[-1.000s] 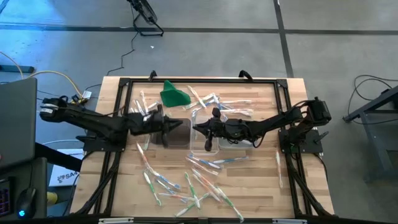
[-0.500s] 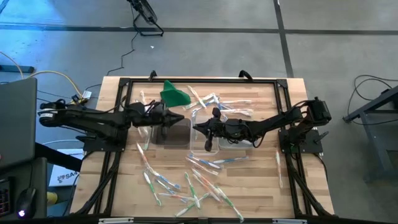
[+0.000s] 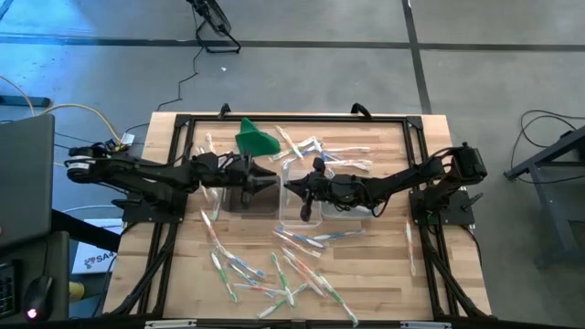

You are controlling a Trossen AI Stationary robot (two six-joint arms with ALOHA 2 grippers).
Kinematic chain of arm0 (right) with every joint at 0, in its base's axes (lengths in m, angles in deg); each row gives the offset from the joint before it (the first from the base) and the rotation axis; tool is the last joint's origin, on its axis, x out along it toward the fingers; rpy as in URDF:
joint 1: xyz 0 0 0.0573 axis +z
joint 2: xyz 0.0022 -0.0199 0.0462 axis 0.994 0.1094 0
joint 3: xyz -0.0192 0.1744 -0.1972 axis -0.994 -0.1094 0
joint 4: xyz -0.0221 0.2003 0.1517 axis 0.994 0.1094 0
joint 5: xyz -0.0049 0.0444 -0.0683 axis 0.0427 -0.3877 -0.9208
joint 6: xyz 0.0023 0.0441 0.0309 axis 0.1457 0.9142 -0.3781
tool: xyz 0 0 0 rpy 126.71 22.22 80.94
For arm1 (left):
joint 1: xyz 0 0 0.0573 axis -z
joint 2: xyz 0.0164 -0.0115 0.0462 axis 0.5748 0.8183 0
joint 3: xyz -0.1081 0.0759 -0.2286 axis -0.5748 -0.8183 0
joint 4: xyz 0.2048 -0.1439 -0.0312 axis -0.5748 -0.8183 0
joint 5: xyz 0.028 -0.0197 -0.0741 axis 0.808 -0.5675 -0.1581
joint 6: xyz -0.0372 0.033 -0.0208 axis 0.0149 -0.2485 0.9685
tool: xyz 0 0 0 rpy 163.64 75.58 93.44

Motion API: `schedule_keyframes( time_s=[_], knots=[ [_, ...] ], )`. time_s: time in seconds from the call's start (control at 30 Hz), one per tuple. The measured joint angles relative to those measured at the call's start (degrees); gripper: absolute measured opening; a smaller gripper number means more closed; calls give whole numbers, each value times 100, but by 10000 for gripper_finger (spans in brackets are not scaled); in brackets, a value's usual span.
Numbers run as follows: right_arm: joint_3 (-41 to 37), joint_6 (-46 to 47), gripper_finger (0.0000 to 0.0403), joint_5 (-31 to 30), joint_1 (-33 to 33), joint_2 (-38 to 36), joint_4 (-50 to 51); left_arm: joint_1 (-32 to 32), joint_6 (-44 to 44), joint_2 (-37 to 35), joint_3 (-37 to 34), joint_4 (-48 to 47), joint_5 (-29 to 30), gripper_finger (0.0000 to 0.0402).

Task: Pick & Place Toothbrushes
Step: Put the green toothbrush into the black bin

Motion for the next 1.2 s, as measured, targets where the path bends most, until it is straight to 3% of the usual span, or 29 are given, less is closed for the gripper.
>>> schedule_keyframes(
  time_s=[0.5,0.9,1.2],
  knots=[
    [0,50,7,9,-2,0,24,0,49,1,0,89,-32,124],
    [-4,-60,7,0,-6,0,156,0,452,706,24,1166,-157,124],
    [-9,-95,7,-39,-42,2,357,2,455,1190,862,265,-258,124]
  ],
)
